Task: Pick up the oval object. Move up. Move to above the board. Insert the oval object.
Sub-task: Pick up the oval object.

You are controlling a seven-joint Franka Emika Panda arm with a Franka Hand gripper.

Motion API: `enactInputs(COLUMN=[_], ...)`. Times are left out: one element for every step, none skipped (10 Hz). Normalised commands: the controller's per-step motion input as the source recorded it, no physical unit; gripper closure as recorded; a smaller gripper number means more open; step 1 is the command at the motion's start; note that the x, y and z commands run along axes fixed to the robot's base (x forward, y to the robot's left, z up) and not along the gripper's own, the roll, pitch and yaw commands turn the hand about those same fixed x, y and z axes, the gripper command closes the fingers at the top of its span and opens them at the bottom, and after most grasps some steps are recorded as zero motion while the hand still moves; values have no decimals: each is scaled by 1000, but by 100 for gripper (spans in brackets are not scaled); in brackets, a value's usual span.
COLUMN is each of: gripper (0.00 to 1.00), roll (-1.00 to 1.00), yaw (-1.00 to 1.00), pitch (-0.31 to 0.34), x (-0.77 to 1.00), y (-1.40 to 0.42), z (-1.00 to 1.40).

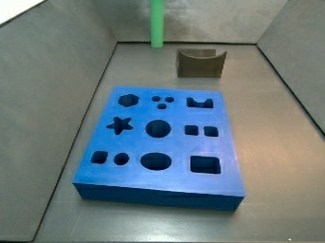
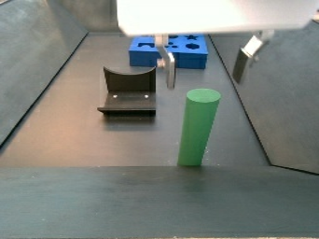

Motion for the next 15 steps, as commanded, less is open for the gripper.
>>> enactInputs(gripper=[0, 0, 0, 0, 0, 0, 0, 0, 0, 0, 0, 100, 100, 100, 100], roll=[-81, -91, -43, 0, -60, 0, 0, 0, 0, -13, -11, 0, 0, 0, 0], yaw=[9, 0, 0, 0, -6, 0, 0, 0, 0, -14, -26, 0, 0, 0, 0], pitch=[-44, -47, -66, -96, 0, 0, -116, -139, 0, 0, 0, 0, 0, 0, 0], x=[100, 249, 269, 114, 14, 0, 0, -17, 0, -51, -46, 0, 0, 0, 0], y=[511, 429, 371, 189, 80, 0, -103, -100, -37, -137, 0, 0, 0, 0, 0], z=[-309, -360, -517, -580, 0, -200, -414, -400, 0, -131, -97, 0, 0, 0, 0])
